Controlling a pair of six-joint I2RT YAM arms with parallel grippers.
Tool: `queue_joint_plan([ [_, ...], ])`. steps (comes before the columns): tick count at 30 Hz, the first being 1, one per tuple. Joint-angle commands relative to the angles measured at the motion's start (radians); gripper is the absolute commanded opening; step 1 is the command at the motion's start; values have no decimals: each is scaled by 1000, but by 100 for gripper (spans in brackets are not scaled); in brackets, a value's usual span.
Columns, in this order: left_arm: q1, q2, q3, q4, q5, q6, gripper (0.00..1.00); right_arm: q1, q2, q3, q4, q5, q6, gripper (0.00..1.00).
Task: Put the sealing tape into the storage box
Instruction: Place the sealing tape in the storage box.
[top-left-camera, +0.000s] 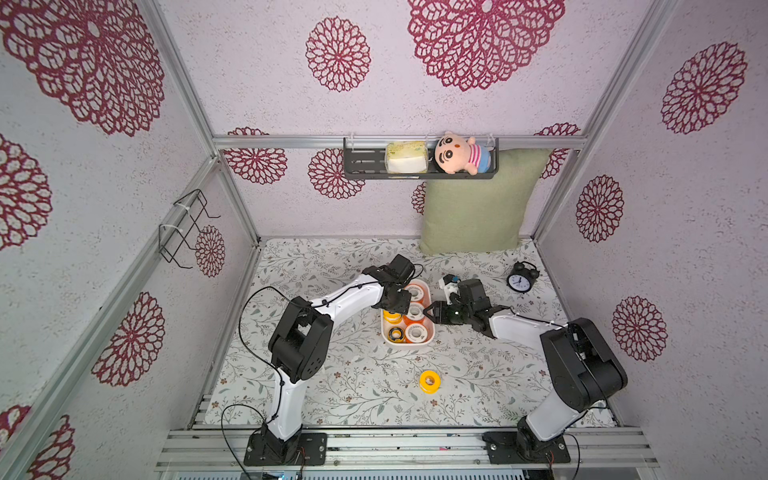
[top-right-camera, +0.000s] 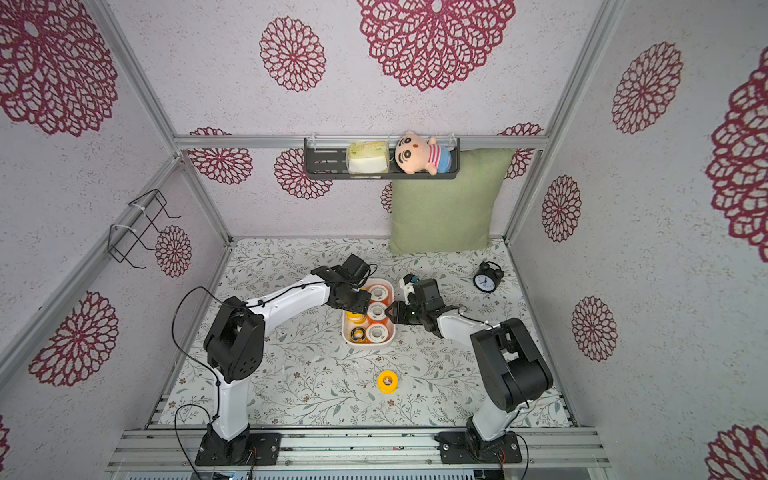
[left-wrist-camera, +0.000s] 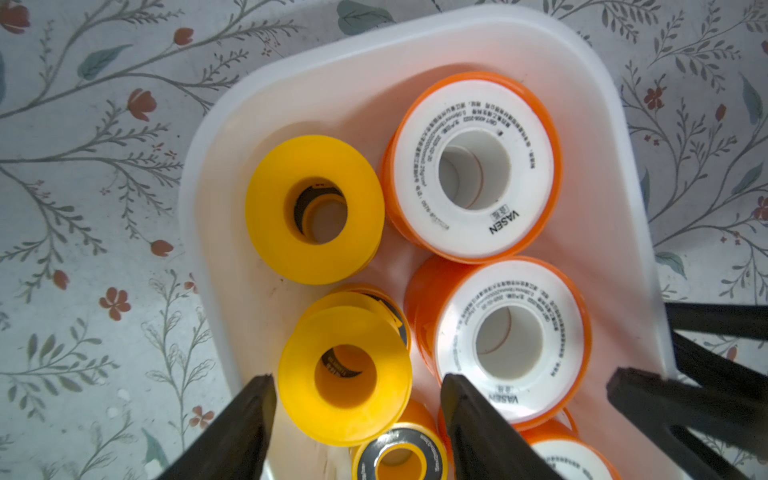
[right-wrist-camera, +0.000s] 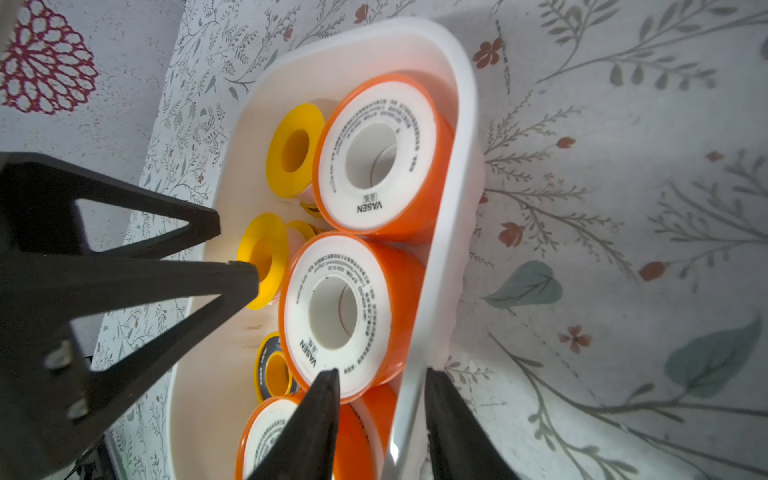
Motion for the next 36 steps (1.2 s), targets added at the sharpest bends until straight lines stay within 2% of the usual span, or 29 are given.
queue_joint_plan([
  [1,-6,-143,-55,58,-34,-8,70,4,-72,12,-37,41,-44,44],
  [6,-3,-299,-201,150,-86,-26,70,4,-134,0,-83,104,-83,51],
  [14,21,-542,-419,218,-182,-84,72,22,-304,-106,-111,170,-132,57],
  [26,106,-797,-652,232,-189,-180,75,217,-531,-247,-200,335,-92,68],
  [36,149,-902,-766,255,-126,-235,76,377,-547,-306,-239,394,-44,76],
])
